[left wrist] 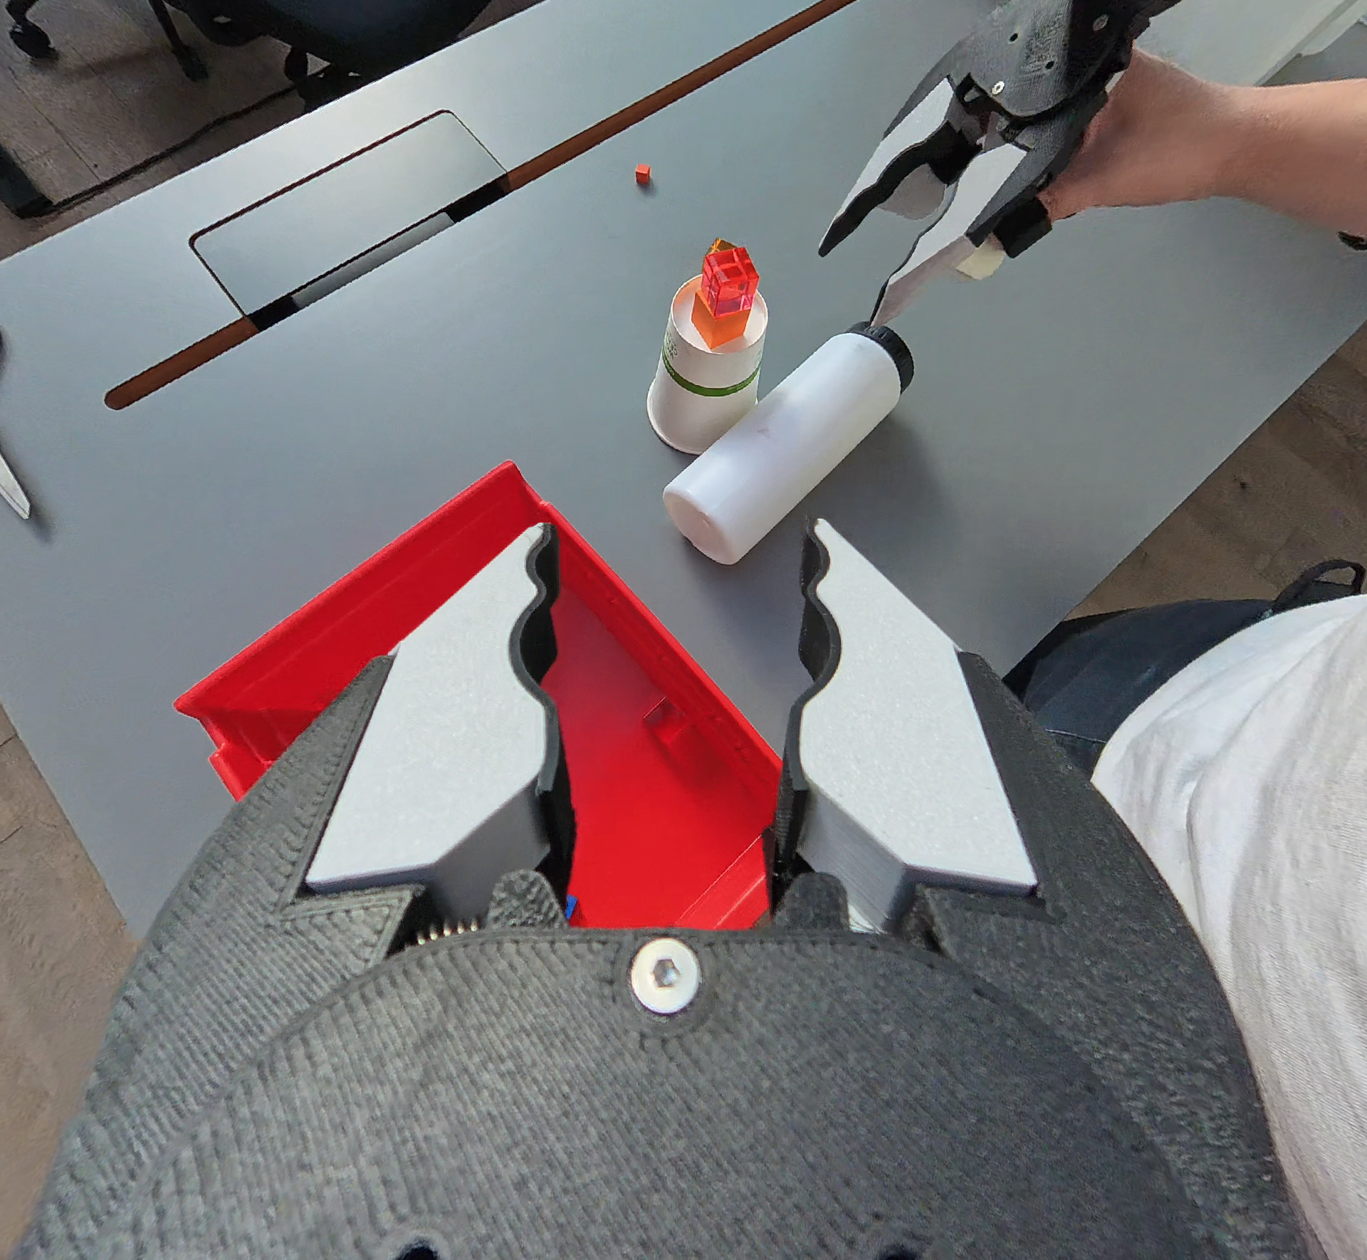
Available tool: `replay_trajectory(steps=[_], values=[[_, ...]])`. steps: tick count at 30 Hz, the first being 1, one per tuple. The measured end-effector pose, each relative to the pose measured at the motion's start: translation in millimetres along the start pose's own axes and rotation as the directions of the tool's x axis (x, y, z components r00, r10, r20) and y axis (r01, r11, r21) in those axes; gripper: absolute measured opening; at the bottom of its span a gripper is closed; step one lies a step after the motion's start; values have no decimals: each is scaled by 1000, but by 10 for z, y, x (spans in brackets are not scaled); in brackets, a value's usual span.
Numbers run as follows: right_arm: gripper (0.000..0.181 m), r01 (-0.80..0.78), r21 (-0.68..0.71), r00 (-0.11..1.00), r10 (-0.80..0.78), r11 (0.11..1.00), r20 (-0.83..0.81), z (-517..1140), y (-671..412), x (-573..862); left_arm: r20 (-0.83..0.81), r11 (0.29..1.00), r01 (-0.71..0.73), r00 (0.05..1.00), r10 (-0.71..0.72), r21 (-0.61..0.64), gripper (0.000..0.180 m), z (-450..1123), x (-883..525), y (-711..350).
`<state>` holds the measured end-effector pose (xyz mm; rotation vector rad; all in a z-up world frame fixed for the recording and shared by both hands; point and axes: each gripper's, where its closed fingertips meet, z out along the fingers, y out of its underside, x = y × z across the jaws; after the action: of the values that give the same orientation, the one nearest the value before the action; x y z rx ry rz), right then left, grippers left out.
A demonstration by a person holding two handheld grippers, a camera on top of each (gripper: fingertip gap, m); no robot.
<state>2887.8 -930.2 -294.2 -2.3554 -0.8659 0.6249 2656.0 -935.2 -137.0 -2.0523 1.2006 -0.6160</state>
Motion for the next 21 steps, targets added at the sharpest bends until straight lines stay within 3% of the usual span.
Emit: replay_trajectory(steps=[2, 4, 8, 13, 16, 18, 21], values=[[70, 205, -26, 977, -203, 978, 67, 154, 83, -323, -2, 999, -23, 1000, 23, -25, 64, 7, 56, 15], [81, 389, -158, 921, -381, 908, 79, 406, 347, -418, -16, 998, -29, 999, 29, -50, 64, 38, 120, 35], [78, 510, -390, 832, -554, 767, -2, 666, 678, -130, -29, 993, -47, 999, 44, -111, 65, 122, 239, 42], [77, 483, -480, 840, -542, 732, 17, 123, 1281, 12, -58, 988, -90, 995, 83, -124, 64, 254, 477, -118], [77, 351, -562, 893, -448, 749, -40, -677, 2067, 468, -71, 987, -108, 992, 100, -117, 64, 367, 627, -199], [77, 272, -649, 910, -409, 710, -66, -1268, 2657, 760, -81, 988, -106, 992, 98, -108, 64, 450, 729, -252], [77, 259, -690, 909, -411, 676, -62, -1710, 3138, 918, -94, 990, -102, 991, 93, -100, 64, 590, 877, -321]])
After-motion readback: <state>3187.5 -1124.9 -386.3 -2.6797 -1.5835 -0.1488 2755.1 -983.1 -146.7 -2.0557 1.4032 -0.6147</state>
